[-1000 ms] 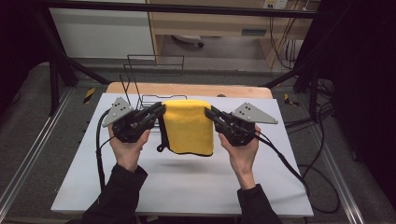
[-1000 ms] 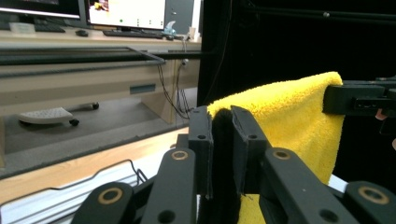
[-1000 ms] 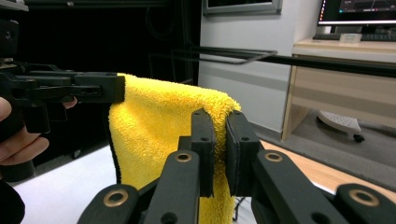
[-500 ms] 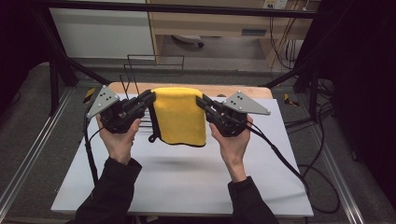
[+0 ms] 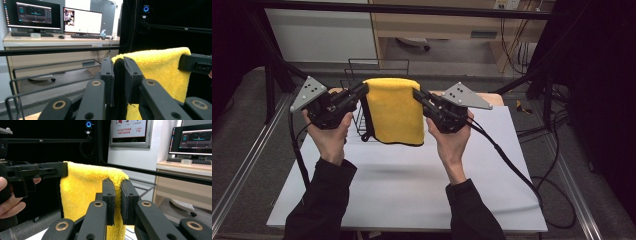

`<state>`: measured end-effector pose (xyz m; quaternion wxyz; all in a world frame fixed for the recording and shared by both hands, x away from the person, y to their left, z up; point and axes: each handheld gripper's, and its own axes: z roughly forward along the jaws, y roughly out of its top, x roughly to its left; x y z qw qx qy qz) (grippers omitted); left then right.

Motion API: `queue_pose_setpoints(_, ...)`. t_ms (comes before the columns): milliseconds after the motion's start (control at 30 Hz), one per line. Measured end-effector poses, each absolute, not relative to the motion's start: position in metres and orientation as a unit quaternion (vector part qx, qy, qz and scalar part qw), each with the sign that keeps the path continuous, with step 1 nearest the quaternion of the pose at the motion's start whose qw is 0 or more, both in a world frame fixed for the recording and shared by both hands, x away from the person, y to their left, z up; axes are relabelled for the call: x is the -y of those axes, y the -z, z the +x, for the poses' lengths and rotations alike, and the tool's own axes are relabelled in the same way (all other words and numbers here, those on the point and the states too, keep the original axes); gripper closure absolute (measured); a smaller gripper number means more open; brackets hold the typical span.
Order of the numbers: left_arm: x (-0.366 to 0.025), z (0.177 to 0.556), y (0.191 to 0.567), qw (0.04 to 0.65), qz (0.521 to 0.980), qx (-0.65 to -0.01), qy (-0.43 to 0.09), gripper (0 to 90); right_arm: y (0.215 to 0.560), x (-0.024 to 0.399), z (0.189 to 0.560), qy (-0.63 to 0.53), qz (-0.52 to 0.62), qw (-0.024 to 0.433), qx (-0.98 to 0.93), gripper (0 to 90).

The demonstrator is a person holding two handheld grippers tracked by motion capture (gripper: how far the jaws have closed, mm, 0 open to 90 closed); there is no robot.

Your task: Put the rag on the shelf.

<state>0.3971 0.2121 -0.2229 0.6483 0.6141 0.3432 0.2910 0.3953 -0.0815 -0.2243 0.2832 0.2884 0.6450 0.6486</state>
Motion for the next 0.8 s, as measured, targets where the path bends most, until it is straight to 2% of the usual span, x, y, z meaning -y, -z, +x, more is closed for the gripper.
queue_pose_setpoints(800, -0.235, 0.421, 0.18, 0.658, 0.589, -0.344, -0.32, 79.4, 0.182, 0.052, 0.429, -0.663, 0.28, 0.299, -0.627, 83.6)
